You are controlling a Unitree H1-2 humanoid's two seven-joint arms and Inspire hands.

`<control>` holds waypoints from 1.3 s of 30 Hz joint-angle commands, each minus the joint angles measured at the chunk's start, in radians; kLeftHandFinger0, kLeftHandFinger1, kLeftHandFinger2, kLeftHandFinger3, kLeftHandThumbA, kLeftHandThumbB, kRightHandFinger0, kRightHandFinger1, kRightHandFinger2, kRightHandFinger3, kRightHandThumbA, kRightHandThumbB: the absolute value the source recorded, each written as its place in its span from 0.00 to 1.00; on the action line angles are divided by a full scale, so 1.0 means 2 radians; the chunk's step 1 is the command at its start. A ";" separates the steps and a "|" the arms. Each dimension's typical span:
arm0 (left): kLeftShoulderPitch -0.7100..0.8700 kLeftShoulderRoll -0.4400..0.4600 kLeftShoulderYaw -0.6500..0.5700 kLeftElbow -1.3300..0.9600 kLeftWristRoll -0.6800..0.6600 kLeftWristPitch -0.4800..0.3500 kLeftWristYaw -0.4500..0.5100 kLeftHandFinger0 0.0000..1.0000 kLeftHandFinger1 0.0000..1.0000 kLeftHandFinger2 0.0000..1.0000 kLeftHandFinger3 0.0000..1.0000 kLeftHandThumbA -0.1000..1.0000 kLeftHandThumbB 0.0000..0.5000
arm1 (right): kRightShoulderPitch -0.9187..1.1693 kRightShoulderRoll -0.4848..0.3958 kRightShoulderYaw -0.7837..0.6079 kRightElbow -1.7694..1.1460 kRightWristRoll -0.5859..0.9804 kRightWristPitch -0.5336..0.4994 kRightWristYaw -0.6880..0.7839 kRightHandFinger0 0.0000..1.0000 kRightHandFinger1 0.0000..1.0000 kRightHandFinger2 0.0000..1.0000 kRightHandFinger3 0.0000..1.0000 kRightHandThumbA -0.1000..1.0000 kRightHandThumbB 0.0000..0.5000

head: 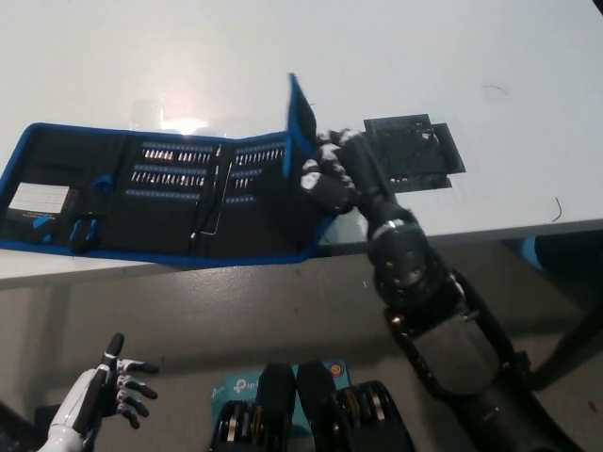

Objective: The robot uses its right hand to lift an edge of the toolkit kept in middle of the desk and make one fold in it

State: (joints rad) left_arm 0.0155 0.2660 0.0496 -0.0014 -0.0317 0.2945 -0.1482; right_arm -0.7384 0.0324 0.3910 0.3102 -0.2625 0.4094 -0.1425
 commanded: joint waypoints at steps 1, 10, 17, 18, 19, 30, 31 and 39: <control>-0.001 0.009 -0.002 -0.002 0.001 -0.027 -0.008 0.33 0.33 0.37 0.52 1.00 1.00 | -0.049 0.008 0.026 -0.007 -0.046 0.014 0.026 0.24 0.27 0.34 0.37 0.00 0.69; -0.015 0.002 -0.014 -0.003 0.004 -0.021 -0.009 0.30 0.31 0.36 0.50 1.00 1.00 | -0.050 0.036 0.063 0.038 -0.079 0.011 0.024 0.23 0.31 0.43 0.41 0.00 0.69; -0.026 0.002 -0.020 0.004 0.002 -0.023 -0.012 0.34 0.31 0.34 0.49 1.00 1.00 | -0.022 0.033 0.131 0.143 -0.135 -0.011 0.020 0.00 0.00 0.00 0.45 0.00 0.57; -0.027 0.001 -0.021 0.002 0.003 -0.021 -0.010 0.33 0.30 0.34 0.48 1.00 1.00 | -0.023 0.028 0.148 0.160 -0.145 -0.016 0.027 0.00 0.01 0.06 0.66 0.00 0.50; -0.030 0.001 -0.021 0.003 0.001 -0.024 -0.012 0.31 0.29 0.33 0.48 1.00 1.00 | -0.023 0.023 0.160 0.169 -0.152 -0.018 0.037 0.04 0.08 0.15 0.86 0.07 0.50; -0.022 -0.002 -0.021 0.003 0.001 -0.029 -0.012 0.28 0.29 0.32 0.48 1.00 1.00 | 0.003 0.015 0.175 0.169 -0.181 0.013 0.038 1.00 1.00 1.00 1.00 0.27 0.53; -0.021 -0.003 -0.021 0.003 0.001 -0.029 -0.012 0.28 0.29 0.31 0.48 1.00 1.00 | 0.005 0.014 0.172 0.168 -0.182 0.010 0.036 1.00 1.00 1.00 1.00 0.26 0.53; -0.015 -0.005 -0.020 0.007 0.000 -0.033 -0.012 0.30 0.30 0.34 0.49 1.00 1.00 | 0.009 0.010 0.158 0.135 -0.197 -0.002 0.025 1.00 1.00 1.00 1.00 0.25 0.58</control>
State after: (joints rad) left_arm -0.0195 0.2496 0.0050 0.0149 -0.0287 0.2770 -0.1678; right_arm -0.7629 0.0653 0.7177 0.5798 -0.6358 0.4015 -0.1256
